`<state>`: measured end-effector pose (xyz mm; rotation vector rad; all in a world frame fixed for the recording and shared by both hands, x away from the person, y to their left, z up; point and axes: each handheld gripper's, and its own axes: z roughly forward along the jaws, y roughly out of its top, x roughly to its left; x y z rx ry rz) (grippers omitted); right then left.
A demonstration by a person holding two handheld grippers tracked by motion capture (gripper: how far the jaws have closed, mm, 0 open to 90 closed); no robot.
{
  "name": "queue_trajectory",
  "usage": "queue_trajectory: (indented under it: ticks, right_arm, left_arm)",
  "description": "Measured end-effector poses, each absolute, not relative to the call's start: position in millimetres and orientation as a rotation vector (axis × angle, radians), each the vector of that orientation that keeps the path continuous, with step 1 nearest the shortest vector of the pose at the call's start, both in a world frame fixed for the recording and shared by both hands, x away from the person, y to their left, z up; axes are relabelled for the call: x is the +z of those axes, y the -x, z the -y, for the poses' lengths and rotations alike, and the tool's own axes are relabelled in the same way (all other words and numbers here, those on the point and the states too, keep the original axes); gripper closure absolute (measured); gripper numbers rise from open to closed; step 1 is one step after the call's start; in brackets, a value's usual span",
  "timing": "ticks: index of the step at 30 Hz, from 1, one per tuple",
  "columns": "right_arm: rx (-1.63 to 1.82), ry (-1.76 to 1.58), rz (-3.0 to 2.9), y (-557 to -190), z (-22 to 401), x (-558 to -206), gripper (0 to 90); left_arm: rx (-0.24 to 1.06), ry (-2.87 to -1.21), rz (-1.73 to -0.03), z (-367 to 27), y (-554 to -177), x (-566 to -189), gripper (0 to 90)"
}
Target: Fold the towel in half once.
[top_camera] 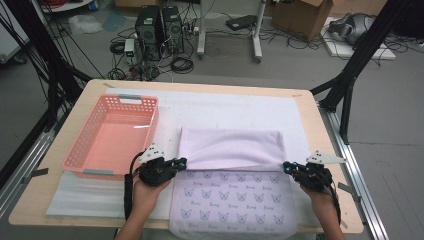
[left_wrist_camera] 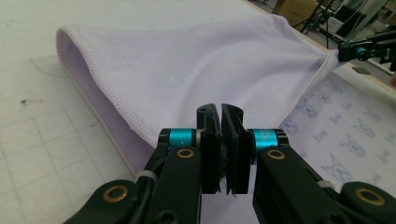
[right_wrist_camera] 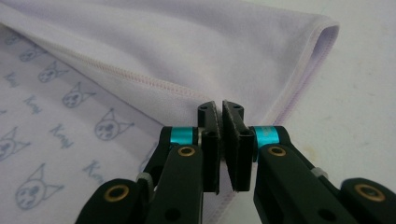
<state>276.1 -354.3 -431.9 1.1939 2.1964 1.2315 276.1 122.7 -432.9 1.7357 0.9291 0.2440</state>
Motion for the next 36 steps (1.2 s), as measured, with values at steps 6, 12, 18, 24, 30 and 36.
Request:
queue_trajectory:
  ticks: [6, 12, 18, 24, 30, 36]
  right_arm:
    - [1.242, -1.19, -2.179, -261.0, 351.9, -433.7, 86.0]
    - [1.256, -1.183, -2.165, -246.2, 353.8, -429.4, 86.0]
    - [1.256, -1.198, -2.167, -235.7, 359.6, -429.8, 86.0]
    - [1.25, -1.195, -2.194, -223.3, 363.4, -432.9, 86.0]
    - [1.257, -1.191, -2.202, -216.7, 362.2, -432.4, 86.0]
    - [1.25, -1.188, -2.215, -211.8, 361.8, -433.5, 86.0]
  left_arm:
    - [0.247, -1.71, -0.895, -127.1, -254.5, -432.1, 85.6]
    - [0.232, -1.702, -0.891, -132.4, -245.2, -435.8, 85.5]
    - [0.209, -1.709, -0.885, -126.1, -239.2, -437.5, 85.4]
    - [0.201, -1.719, -0.896, -126.0, -231.2, -438.8, 85.4]
    - [0.214, -1.731, -0.914, -127.1, -226.2, -440.0, 85.4]
    - [0.212, -1.735, -0.914, -127.2, -219.7, -439.4, 85.4]
